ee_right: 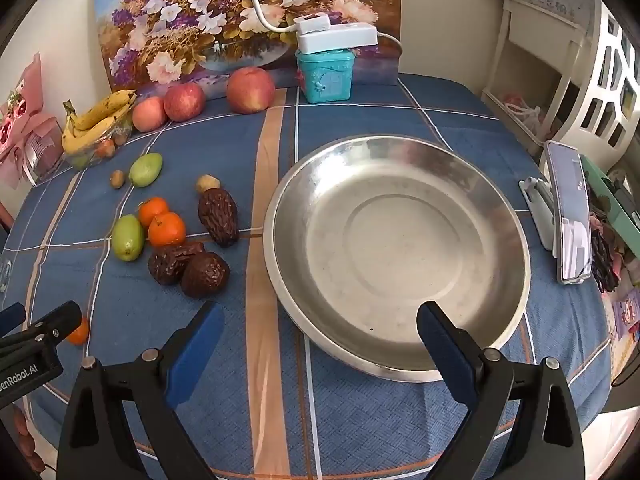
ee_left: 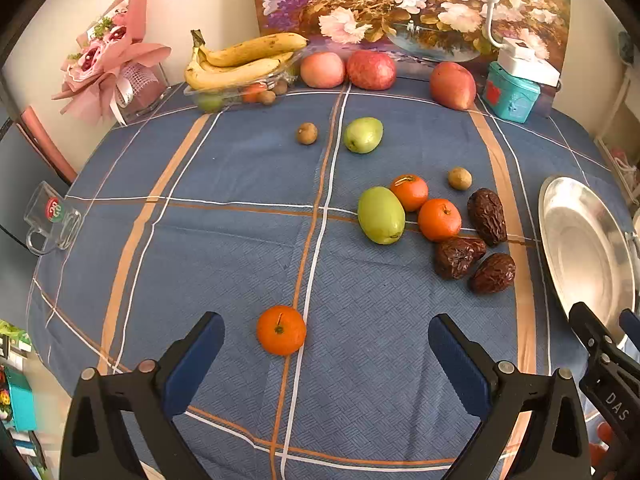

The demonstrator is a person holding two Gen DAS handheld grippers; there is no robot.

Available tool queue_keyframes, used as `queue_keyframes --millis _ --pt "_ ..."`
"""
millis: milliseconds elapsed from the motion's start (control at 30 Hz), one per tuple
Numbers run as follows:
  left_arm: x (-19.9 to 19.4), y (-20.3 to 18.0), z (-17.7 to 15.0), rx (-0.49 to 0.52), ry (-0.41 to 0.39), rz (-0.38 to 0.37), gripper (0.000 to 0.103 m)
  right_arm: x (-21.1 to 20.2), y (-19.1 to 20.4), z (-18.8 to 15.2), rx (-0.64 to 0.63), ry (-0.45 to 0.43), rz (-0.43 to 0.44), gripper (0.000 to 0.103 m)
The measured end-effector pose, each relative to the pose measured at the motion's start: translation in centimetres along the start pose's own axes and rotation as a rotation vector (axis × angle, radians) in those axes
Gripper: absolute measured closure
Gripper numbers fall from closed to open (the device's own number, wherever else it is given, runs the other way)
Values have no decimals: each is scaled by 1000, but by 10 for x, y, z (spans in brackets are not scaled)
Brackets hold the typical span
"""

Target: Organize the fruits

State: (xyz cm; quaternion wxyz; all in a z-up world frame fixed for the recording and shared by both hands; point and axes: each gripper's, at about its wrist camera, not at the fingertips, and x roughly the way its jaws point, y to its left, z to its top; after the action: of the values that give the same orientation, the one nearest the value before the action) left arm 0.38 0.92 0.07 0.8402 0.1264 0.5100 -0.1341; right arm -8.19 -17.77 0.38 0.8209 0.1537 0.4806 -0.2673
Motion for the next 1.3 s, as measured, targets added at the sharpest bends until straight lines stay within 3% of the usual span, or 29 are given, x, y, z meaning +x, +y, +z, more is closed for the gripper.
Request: queue_keyframes --millis 1300 --pt "-1 2 -1 15 -6 3 0 1 1 -1 -20 13 -3 6"
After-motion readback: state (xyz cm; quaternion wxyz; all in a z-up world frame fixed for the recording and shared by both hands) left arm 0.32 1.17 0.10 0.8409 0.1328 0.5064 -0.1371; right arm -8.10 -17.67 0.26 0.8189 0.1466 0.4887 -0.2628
